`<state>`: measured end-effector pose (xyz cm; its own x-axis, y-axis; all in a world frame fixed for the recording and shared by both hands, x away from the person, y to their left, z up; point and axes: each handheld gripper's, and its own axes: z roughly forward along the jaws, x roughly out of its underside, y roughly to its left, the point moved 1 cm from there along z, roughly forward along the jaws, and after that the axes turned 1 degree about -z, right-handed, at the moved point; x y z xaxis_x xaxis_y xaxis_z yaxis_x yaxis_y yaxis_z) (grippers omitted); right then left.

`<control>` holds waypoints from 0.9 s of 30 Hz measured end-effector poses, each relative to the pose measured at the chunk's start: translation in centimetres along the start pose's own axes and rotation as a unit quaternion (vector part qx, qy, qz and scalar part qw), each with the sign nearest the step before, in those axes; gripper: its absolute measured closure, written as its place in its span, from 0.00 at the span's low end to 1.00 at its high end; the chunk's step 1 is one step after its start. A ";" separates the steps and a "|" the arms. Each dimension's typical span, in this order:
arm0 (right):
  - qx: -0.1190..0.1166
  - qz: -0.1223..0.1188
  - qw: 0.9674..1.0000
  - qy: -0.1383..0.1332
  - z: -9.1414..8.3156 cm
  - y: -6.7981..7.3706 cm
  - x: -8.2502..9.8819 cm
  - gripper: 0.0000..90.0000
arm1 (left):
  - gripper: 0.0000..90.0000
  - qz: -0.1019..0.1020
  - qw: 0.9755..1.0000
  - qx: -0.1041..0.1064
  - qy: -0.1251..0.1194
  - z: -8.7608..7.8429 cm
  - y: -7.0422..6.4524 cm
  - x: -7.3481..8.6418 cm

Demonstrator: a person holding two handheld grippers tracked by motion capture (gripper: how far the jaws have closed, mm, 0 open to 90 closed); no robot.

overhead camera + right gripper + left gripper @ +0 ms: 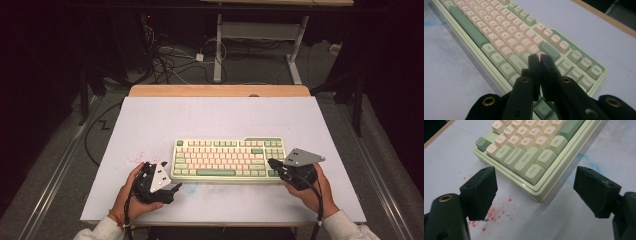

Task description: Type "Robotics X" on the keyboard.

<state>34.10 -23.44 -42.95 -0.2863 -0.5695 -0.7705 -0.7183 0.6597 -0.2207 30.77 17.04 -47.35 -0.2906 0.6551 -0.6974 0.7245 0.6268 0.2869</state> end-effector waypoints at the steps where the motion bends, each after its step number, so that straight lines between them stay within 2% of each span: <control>1: -0.003 -0.001 1.000 0.004 0.3 0.0 -0.1 0.99 | 0.20 0.000 1.000 0.001 0.000 0.0 0.0 0.0; 8: -0.023 -0.008 0.999 0.028 2.4 0.2 -0.7 1.00 | 0.20 0.002 1.000 0.005 0.005 0.2 -0.1 0.0; 13: -0.028 -0.016 0.999 0.042 3.5 0.6 -0.7 1.00 | 0.20 0.002 1.000 0.007 0.006 0.3 -0.2 0.0; 22: -0.029 -0.017 0.998 0.056 4.6 0.8 -0.5 1.00 | 0.20 0.002 1.000 0.006 0.007 0.3 -0.1 0.0; 27: -0.028 -0.017 0.998 0.056 4.8 0.7 -0.4 1.00 | 0.20 -0.004 1.000 0.006 0.004 0.2 -0.1 -0.1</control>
<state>36.73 -20.39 -45.67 -0.3277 -0.6442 -0.6911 -0.7623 0.6124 -0.2094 30.85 16.81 -47.45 -0.3019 0.6534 -0.6942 0.7288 0.6276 0.2737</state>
